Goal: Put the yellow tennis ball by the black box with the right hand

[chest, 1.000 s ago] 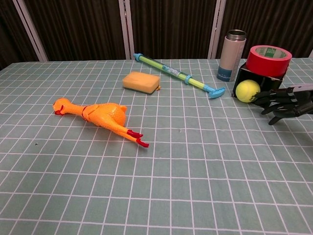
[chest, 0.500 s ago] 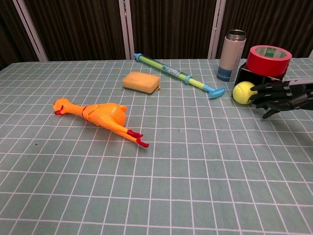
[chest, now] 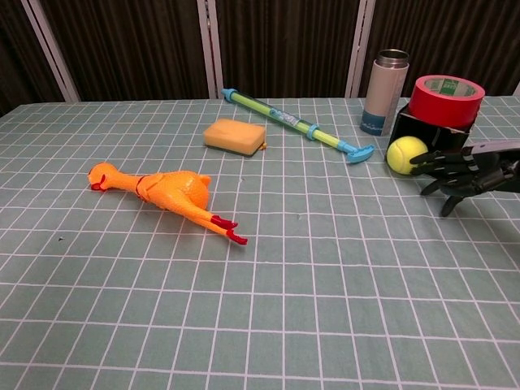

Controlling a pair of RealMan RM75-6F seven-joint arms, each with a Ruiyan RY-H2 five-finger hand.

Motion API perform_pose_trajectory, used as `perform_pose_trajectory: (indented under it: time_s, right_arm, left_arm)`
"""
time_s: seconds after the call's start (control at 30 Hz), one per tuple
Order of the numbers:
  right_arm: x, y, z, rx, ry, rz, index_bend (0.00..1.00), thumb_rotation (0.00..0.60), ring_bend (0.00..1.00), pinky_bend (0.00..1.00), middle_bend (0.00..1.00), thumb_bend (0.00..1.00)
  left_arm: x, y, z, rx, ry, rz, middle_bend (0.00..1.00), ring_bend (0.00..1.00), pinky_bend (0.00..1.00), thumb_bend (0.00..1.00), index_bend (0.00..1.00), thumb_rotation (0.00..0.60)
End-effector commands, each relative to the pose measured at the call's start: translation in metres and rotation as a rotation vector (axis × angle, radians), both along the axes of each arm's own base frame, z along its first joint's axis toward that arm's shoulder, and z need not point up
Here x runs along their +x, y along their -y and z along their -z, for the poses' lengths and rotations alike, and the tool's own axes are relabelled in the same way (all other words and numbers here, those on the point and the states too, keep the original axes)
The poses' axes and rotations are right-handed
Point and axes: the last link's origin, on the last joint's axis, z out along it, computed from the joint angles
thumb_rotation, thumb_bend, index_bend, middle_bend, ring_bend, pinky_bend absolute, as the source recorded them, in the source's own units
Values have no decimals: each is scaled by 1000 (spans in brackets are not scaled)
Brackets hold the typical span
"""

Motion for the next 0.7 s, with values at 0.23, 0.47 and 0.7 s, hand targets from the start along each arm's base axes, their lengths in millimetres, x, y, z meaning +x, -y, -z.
perform_pose_trajectory:
  time_s: [0.23,0.47,0.7]
  right_arm:
    - [14,6,-3,8,56,14,5,600,213,397,55,532]
    - [17,14,-7,-28,103,31,0,600,199,382,55,533]
    - [15,20,-8,-39,98,34,0,600,137,200,55,533]
  left_arm:
    - [0,-1,0,-2,2,3,0,0,7,168,0,600]
    - [-2,-2,1,1,-2,-1,0,0,7,168,0,600]
    - [-3,-2,0,5,-4,-9,0,0,7,169,0,600]
